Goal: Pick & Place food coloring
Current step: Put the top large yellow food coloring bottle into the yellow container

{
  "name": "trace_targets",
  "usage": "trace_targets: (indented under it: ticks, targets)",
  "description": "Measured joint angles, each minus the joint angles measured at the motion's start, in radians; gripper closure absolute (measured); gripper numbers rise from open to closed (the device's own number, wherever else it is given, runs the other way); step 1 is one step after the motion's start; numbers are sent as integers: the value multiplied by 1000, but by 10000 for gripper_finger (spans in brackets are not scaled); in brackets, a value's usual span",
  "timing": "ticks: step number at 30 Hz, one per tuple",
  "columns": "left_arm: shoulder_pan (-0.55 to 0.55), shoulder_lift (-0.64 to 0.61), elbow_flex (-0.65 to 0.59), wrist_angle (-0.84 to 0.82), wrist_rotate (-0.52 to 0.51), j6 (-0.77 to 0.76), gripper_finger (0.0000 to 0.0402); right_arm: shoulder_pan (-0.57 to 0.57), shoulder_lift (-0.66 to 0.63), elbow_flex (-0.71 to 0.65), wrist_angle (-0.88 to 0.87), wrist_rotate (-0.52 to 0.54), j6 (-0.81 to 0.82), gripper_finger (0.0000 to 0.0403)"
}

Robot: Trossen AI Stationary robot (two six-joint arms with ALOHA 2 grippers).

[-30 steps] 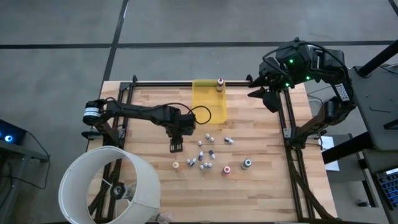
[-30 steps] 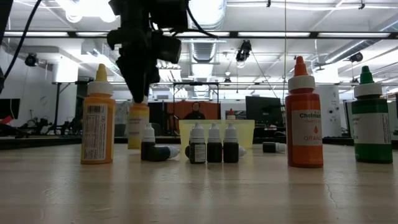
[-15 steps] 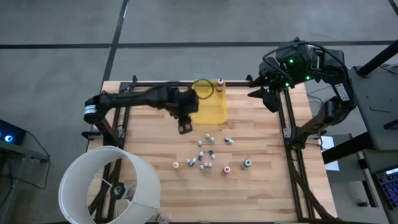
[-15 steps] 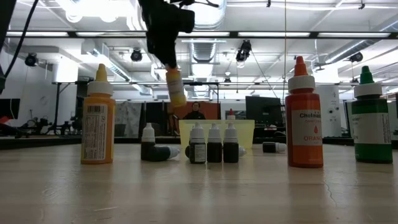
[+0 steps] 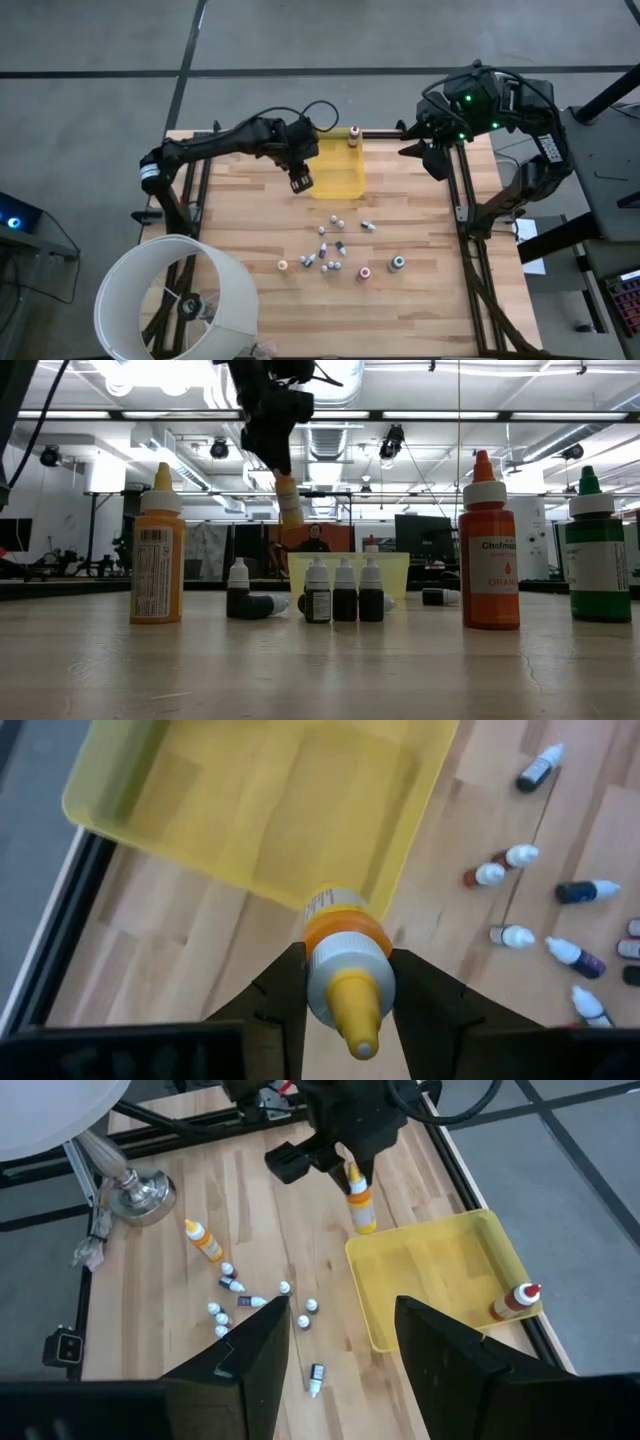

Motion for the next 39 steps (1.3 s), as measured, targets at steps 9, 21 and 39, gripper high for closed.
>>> trace_targets:
  ticks: [9, 21, 39]
  targets:
    - [33, 162, 221, -50, -5, 56, 305, 0, 0, 0, 0, 24, 1, 230]
    - [148, 415, 590, -185, -44, 100, 305, 0, 0, 0, 0, 31, 20, 230]
    - [244, 484, 561, -152, -47, 97, 305, 0, 0, 0, 0, 46, -10, 230]
